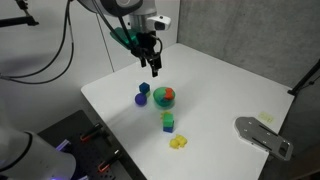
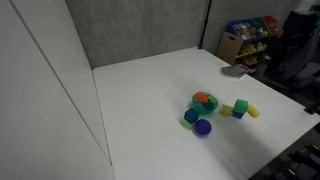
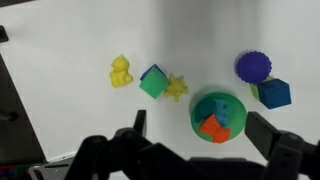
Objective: Pick up the orange toy and put it in the green bowl
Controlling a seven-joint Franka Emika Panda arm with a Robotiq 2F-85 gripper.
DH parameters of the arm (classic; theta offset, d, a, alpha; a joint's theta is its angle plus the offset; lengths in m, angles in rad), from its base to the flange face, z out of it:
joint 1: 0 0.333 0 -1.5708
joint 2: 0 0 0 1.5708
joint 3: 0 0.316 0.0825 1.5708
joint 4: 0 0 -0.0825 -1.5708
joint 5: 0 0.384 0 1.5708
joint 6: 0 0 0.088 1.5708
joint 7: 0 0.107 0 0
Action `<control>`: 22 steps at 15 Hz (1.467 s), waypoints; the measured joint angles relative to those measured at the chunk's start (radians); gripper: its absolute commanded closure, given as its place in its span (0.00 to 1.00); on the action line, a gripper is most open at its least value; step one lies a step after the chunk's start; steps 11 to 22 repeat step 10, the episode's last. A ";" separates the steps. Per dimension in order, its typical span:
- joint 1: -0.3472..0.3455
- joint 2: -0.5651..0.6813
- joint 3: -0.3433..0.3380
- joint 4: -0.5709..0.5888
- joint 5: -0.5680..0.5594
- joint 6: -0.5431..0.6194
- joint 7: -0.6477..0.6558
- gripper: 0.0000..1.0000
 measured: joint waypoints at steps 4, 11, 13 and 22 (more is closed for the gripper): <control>-0.012 -0.112 0.005 0.004 0.028 -0.127 -0.050 0.00; -0.024 -0.155 0.021 0.009 0.043 -0.172 -0.050 0.00; -0.024 -0.155 0.021 0.009 0.043 -0.172 -0.050 0.00; -0.024 -0.155 0.021 0.009 0.043 -0.172 -0.050 0.00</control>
